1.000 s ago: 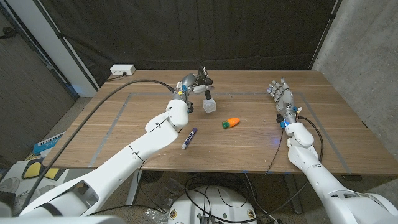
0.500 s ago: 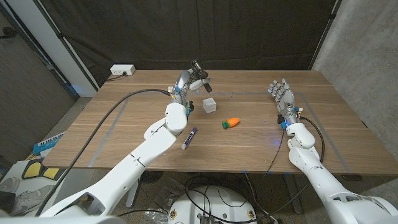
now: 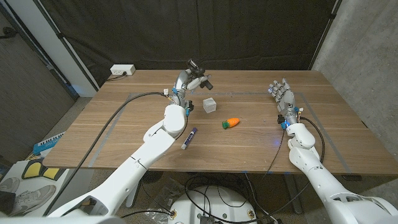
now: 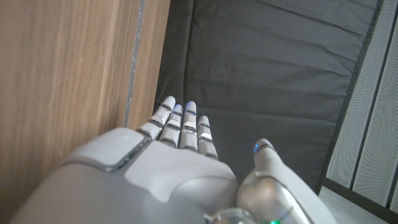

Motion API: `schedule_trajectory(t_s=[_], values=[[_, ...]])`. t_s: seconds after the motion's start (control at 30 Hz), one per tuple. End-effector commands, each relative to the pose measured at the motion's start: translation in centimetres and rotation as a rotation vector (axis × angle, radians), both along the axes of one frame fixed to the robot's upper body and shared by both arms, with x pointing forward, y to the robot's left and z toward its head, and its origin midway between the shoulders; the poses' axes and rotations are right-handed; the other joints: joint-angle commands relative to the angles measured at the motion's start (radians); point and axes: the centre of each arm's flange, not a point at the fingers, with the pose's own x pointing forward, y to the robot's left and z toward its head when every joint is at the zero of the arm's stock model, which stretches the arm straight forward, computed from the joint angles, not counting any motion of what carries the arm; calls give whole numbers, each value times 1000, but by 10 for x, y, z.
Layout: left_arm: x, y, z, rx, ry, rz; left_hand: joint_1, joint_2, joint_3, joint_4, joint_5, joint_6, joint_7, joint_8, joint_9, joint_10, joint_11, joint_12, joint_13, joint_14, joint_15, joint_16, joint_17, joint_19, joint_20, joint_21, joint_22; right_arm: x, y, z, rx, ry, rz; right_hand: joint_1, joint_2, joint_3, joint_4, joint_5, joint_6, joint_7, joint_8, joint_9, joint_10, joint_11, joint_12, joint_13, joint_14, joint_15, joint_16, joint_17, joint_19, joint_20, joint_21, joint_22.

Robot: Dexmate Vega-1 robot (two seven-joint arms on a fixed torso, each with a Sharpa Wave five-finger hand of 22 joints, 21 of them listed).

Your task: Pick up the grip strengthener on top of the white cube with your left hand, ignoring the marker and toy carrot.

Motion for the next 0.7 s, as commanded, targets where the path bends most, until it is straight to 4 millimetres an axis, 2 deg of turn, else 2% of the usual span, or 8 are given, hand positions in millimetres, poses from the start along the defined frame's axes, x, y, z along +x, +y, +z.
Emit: schedule_trajectory(t_s=[0.03, 0.27, 0.5, 0.7], values=[[3, 2, 2, -5, 44, -27, -224, 196, 436, 404, 7, 75, 12, 27, 18, 179, -168, 808, 769, 496, -268, 795, 945, 8, -31, 19, 23, 2, 3, 2, -2, 2, 0, -8, 0, -3, 1, 7, 9, -1, 2, 4, 9, -1, 8, 2, 10, 1, -1, 3, 9, 2, -3, 4], [3, 6, 3, -1, 47, -25, -277, 199, 455, 403, 11, 70, 11, 44, 17, 167, -169, 859, 767, 484, -267, 834, 944, 0, -29, 38, 23, 2, 6, 3, -5, 4, -2, -8, 0, -3, 0, 7, 9, -1, 1, 4, 9, -1, 8, 2, 10, 0, -2, 3, 9, 1, -4, 4], [4, 14, 2, 2, 47, -27, -303, 198, 469, 401, 12, 61, 13, 59, 24, 162, -168, 876, 767, 479, -268, 844, 943, 1, -27, 33, 6, 0, 15, 4, -8, 9, -1, -9, 0, -3, 0, 8, 10, 0, 1, 4, 9, -1, 7, 2, 10, 1, -2, 3, 9, 0, -5, 4], [9, 24, 2, 1, 44, -35, -333, 195, 487, 398, 11, 59, 2, 65, 5, 155, -168, 883, 767, 479, -269, 849, 942, 0, -27, 26, -4, -8, 26, 3, -19, 10, -15, -9, 0, -3, 0, 8, 9, 0, 1, 4, 9, -1, 7, 2, 10, -1, -2, 3, 9, 0, -6, 5]])
